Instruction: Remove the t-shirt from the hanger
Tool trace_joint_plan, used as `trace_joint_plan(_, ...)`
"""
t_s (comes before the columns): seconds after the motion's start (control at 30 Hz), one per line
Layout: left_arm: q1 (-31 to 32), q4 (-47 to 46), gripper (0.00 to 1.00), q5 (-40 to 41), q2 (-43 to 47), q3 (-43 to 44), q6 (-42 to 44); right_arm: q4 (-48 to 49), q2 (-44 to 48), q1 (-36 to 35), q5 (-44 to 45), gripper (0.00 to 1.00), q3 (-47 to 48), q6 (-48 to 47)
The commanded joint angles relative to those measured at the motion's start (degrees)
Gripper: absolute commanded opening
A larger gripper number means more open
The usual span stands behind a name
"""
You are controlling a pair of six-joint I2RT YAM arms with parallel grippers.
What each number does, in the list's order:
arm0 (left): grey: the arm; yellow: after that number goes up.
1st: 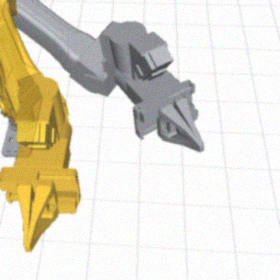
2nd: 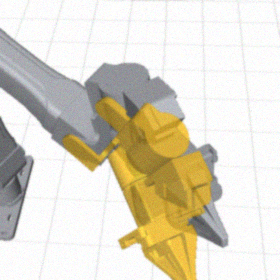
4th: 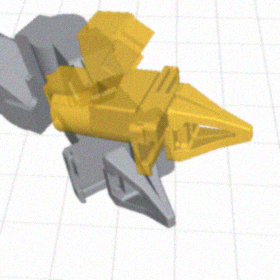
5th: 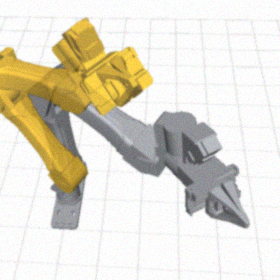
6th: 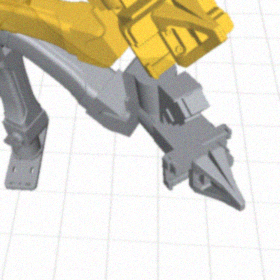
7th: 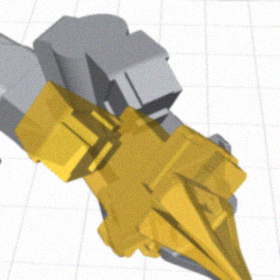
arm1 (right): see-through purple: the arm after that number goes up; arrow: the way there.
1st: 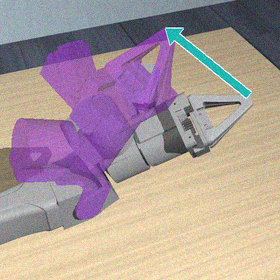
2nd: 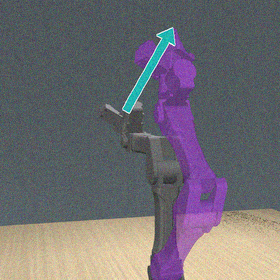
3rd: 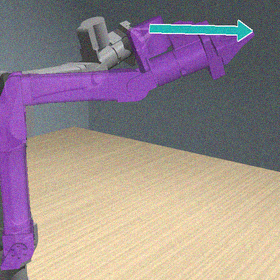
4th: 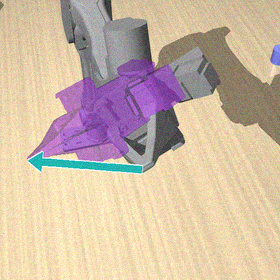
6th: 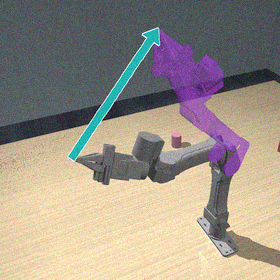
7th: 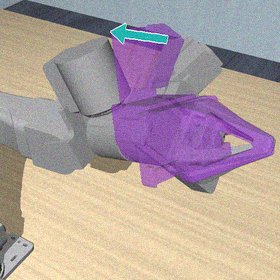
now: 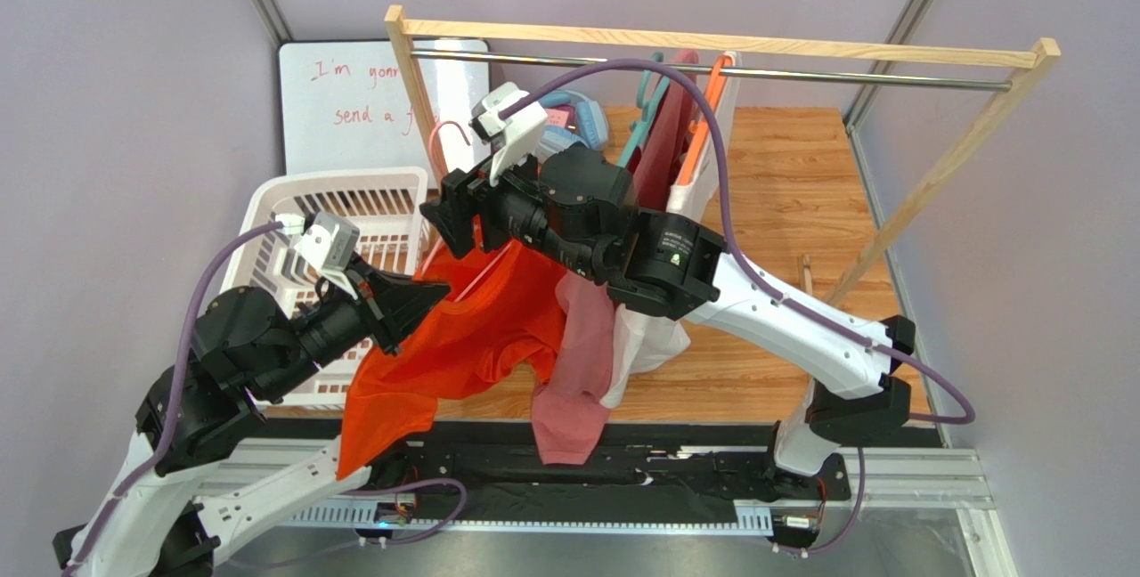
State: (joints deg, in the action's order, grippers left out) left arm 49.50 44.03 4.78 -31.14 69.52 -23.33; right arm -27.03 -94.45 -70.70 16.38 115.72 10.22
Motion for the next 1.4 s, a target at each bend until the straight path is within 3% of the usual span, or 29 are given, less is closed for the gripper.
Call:
trace_joint_plan(0.0, 0.16, -2.11, 0.0, -0.74, -0.42, 2.9, -0.84, 4.96, -0.2, 0.21, 0.14, 0.61, -0.14, -1.34)
trace_joint_plan(0.1, 0.16, -2.19, 0.0, 0.58, 0.11, 2.56, -1.19, 7.59, 0.5, 0.21, 0.93, 0.36, -2.59, -1.43)
trace_joint_plan(0.13, 0.16, -2.28, 0.0, 0.93, 0.2, 2.47, -1.36, 8.3, 0.59, 0.21, 1.02, 0.23, -3.04, -1.52)
trace_joint_plan(0.2, 0.16, -2.28, 0.0, 1.72, 0.29, 2.47, -1.36, 9.7, 0.94, 0.47, 1.63, 0.11, -3.83, -1.43)
trace_joint_plan(0.23, 0.16, -2.37, 0.0, 1.99, 0.2, 2.55, -1.45, 10.23, 0.94, 0.56, 1.9, 0.0, -4.53, -1.52)
trace_joint_plan(0.3, 0.16, -0.97, 0.02, 3.21, 0.11, 3.17, -1.72, 11.64, 1.2, 0.73, 3.03, 0.0, -4.98, -2.48)
trace_joint_plan(0.33, 0.16, -0.18, 0.1, 3.83, 0.37, 3.34, -1.89, 11.91, 1.2, 0.82, 3.74, 0.0, -5.07, -2.92)
trace_joint_plan(0.37, 0.16, 1.31, 0.24, 4.1, 0.55, 3.35, -1.72, 12.08, 1.29, 1.0, 4.53, 0.0, -5.15, -3.45)
trace_joint_plan(0.47, 0.16, 4.47, 0.43, 4.28, 2.74, 2.47, -1.1, 12.96, 1.99, 1.44, 6.64, 0.0, -6.2, -4.85)
trace_joint_plan(0.57, 0.16, 6.93, 0.53, 5.33, 6.87, -0.07, -2.06, 13.84, 2.78, 2.58, 6.47, 0.0, -6.82, -4.77)
trace_joint_plan(0.83, 0.16, 12.66, 0.57, 5.68, 16.71, -3.33, -7.07, 14.46, 4.19, 5.48, 6.12, 0.0, -8.05, -3.37)
trace_joint_plan(1.1, 0.16, 16.08, 0.53, 9.2, 17.69, -4.39, -8.48, 16.39, 7.17, 7.5, 3.92, 0.0, -10.16, -0.64)
trace_joint_plan(1.2, 0.16, 17.14, 0.45, 11.13, 17.51, -4.04, -9.1, 16.57, 7.88, 7.76, 4.09, 0.0, -10.69, -0.46)
trace_joint_plan(1.37, 0.16, 19.25, 0.0, 15.51, 18.56, -2.46, -10.41, 17.35, 9.37, 8.91, 4.98, 0.0, -12.62, 0.76)
